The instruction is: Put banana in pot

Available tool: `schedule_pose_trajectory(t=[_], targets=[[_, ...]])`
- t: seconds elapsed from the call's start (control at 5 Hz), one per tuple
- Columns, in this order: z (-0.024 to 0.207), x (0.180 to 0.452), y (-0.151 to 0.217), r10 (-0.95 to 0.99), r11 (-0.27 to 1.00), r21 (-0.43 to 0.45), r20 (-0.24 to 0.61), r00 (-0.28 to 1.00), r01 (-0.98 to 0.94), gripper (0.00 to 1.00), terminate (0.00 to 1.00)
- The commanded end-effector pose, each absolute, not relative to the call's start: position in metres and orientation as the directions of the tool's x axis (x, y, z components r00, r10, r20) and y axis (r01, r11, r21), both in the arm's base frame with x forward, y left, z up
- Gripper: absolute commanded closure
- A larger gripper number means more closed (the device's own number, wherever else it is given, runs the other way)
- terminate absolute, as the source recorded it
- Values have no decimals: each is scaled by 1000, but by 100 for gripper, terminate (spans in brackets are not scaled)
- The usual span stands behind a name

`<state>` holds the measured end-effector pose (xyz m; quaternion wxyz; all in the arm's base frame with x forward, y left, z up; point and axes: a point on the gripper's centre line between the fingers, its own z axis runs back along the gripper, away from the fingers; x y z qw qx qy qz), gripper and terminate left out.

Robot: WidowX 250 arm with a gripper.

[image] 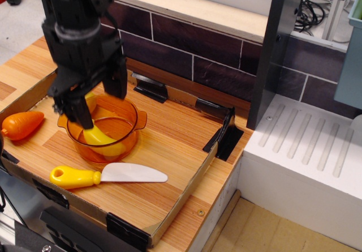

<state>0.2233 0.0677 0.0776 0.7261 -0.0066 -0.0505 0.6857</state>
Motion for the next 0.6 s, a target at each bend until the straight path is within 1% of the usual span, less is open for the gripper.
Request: schedule_pose_trajectory(t=[0.0,0.2,0.4], targets=[[128,241,70,992,91,-84,91,83,-992,0,0],[128,241,70,992,91,-84,91,83,-992,0,0],[128,241,70,992,91,-84,91,83,-992,0,100]])
